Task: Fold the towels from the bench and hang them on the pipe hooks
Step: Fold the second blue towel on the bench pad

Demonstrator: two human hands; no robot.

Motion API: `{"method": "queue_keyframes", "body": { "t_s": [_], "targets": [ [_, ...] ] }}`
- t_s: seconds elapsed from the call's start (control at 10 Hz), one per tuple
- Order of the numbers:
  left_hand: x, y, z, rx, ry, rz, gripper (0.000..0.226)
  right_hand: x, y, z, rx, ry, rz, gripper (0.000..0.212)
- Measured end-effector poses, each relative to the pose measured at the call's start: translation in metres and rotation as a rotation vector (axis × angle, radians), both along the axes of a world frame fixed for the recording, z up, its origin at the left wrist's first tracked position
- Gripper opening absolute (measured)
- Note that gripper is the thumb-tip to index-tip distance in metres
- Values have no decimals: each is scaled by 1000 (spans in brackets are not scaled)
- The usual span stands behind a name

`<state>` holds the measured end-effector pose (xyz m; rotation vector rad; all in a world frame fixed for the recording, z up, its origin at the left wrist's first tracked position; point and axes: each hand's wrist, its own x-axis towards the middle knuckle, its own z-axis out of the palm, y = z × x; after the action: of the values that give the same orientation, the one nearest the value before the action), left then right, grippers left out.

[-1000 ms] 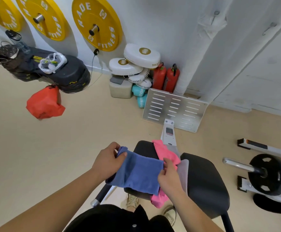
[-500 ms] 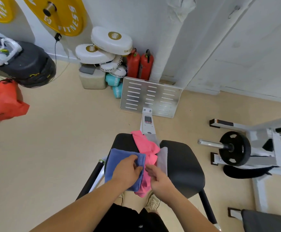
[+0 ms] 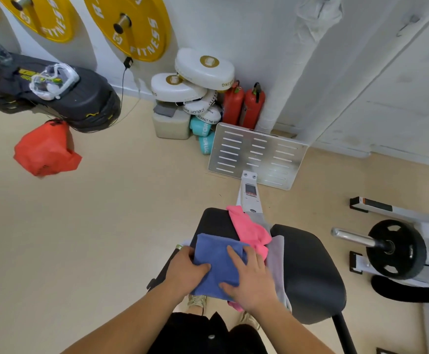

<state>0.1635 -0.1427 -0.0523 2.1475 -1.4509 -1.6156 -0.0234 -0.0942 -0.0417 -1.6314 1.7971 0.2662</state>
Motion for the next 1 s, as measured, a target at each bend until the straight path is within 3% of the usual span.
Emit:
{"method": "queue_keyframes", "body": {
  "t_s": [0.1, 0.3, 0.5, 0.6, 0.7, 0.8, 0.9, 1.0],
  "targets": [
    [-1, -5, 2, -20, 4, -37, 21, 7, 1, -4, -49, 34, -11, 93],
    [-7, -14, 25, -99, 43, -155, 29, 23, -6, -7, -164, 61, -82, 86],
    [-34, -1, 38, -238, -37, -308, 51, -17, -11, 26, 9, -347, -344, 64],
    [-56, 11, 33, -238, -44, -397, 47, -31, -3, 27, 27, -430, -484, 44],
    [-69, 16, 23, -275, -5, -543, 46, -35, 4, 30, 23, -434, -514, 52],
    [-65, 16, 16, -211, -51, -480, 48, -33, 8, 35, 36, -409, -443, 62],
    [-58, 10, 8, -209, -76, -210, 59, -32, 9, 40, 29, -391, -424, 67],
    [-61, 8, 10, -135, -154, -136, 56, -33, 15, 51, 104, -387, -435, 66]
  ]
}}
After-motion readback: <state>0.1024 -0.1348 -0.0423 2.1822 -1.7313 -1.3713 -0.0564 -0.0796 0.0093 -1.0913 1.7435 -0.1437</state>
